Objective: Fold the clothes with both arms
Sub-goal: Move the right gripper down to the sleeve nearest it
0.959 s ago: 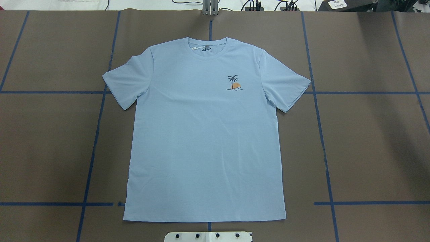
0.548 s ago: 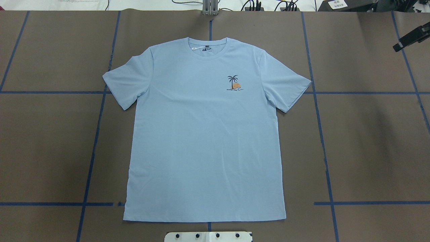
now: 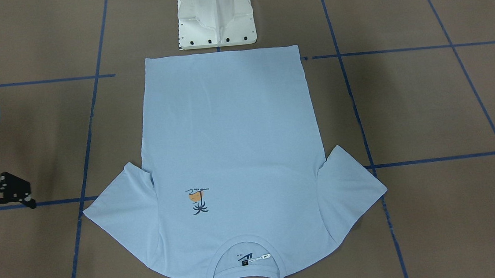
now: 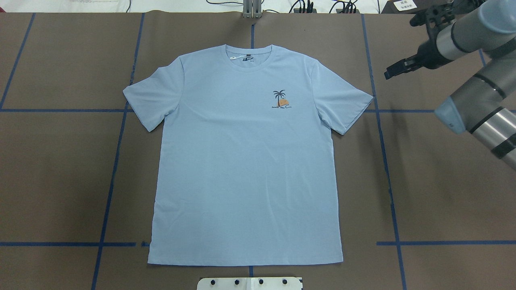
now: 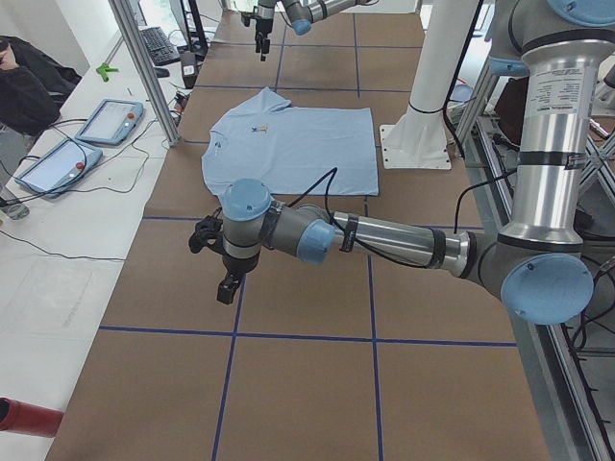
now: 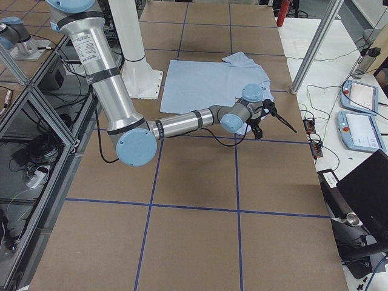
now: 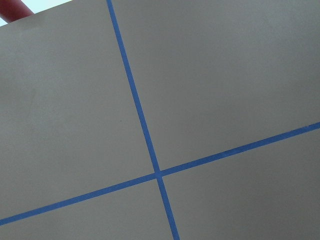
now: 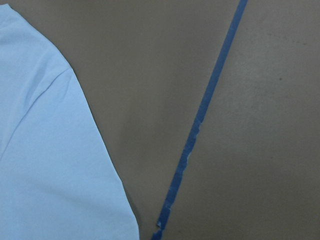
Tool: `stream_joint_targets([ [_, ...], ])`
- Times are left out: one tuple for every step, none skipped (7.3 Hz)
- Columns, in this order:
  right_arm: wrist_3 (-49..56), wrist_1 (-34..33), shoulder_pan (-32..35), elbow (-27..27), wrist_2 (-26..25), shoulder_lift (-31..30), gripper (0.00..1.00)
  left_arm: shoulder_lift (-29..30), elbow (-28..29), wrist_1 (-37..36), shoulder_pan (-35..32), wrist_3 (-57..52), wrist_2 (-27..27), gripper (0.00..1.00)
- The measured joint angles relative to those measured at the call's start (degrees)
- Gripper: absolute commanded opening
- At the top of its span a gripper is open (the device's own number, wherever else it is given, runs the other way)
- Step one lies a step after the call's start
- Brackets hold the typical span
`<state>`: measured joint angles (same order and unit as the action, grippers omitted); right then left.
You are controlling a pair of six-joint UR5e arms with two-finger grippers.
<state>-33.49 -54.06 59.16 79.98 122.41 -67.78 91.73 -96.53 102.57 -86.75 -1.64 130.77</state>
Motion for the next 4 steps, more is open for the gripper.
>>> stream_joint_targets([
  [-4.05, 1.45, -2.69, -1.24, -2.19, 0.50, 1.00, -0.03, 1.11, 1.49, 0.04, 0.03, 0.00, 1.00],
  [-5.80, 1.89, -4.33, -3.13, -2.99, 1.66, 1.00, -0.05, 2.10, 2.86, 0.07, 0.05, 0.01, 1.00],
  [-6.42, 1.94, -5.27, -5.06, -3.29, 3.02, 0.98, -0.06, 2.66, 3.56, 0.07, 0.05, 0.01, 1.00],
  [-6.60, 1.93, -6.02, -6.45, -3.44, 3.81, 0.89, -0.06, 2.94, 3.87, 0.06, 0.05, 0.01, 1.00],
])
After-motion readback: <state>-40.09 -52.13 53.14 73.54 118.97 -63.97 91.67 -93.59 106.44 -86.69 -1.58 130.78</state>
